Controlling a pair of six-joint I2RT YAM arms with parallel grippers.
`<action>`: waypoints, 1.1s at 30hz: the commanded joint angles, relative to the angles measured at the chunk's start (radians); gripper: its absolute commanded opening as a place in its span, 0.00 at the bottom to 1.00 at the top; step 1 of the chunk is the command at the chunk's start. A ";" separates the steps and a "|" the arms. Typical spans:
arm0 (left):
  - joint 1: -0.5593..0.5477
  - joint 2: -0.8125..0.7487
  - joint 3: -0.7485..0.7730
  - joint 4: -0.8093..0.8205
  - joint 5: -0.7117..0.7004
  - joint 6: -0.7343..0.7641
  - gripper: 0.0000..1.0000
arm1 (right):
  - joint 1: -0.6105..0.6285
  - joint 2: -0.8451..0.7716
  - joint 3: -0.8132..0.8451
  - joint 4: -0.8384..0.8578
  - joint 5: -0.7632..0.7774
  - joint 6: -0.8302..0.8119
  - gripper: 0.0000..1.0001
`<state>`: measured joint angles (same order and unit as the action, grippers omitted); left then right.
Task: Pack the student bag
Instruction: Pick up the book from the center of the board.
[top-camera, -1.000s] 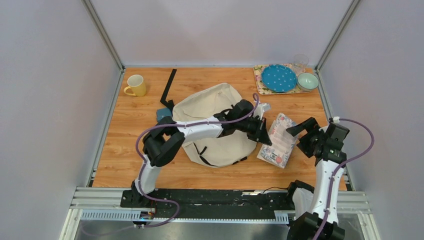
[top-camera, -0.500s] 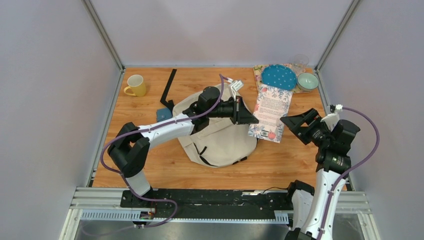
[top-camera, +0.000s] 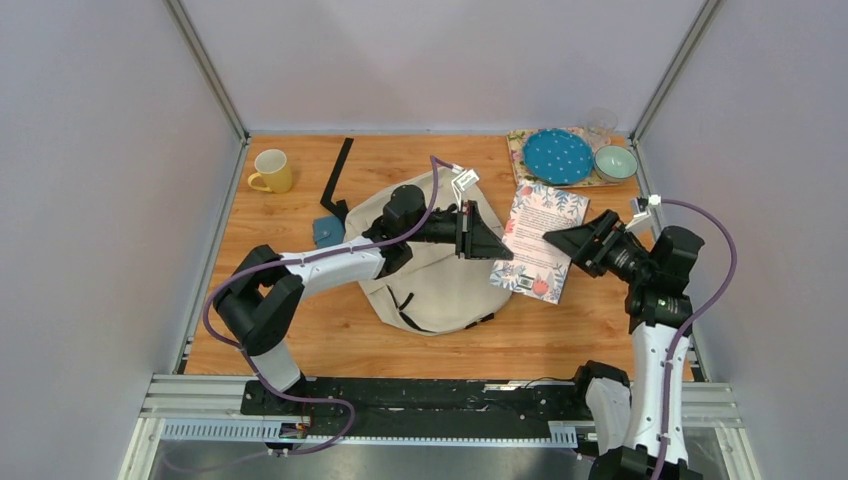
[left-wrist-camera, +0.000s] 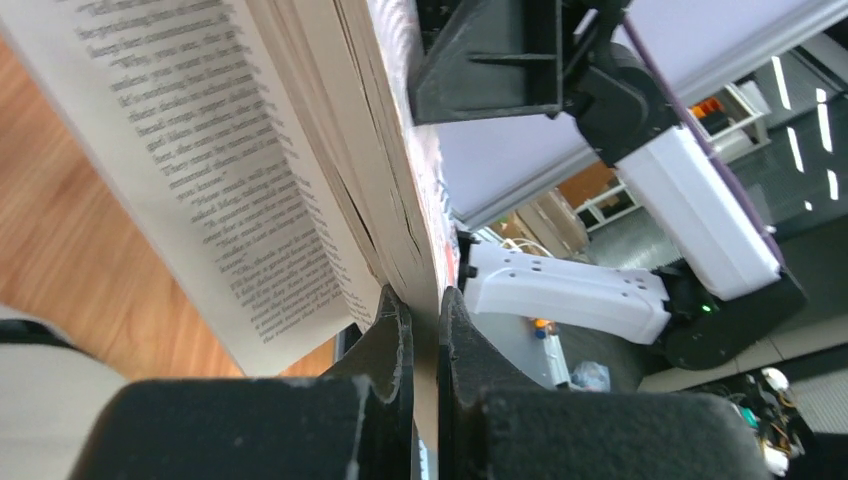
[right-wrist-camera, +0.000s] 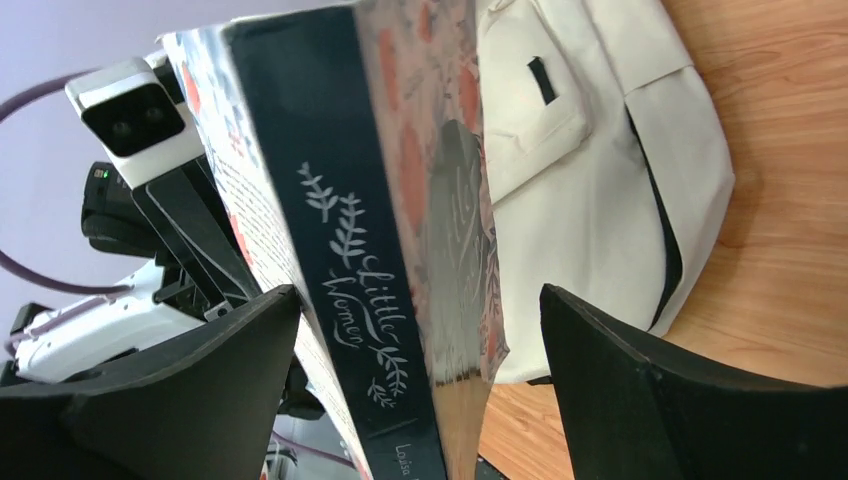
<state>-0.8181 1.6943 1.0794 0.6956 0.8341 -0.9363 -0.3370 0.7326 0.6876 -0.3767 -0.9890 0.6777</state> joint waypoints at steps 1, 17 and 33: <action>0.002 -0.050 0.013 0.332 0.109 -0.105 0.00 | 0.056 0.005 0.013 0.102 -0.013 0.011 0.93; 0.054 -0.223 -0.119 -0.285 -0.216 0.223 0.77 | 0.135 -0.018 -0.029 0.289 -0.056 0.164 0.00; 0.094 -0.130 -0.121 0.074 -0.179 0.012 0.80 | 0.277 -0.030 -0.059 0.602 -0.102 0.388 0.00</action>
<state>-0.7525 1.5478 0.9733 0.5110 0.6052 -0.8040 -0.0925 0.7197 0.6113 0.0406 -1.0351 0.9688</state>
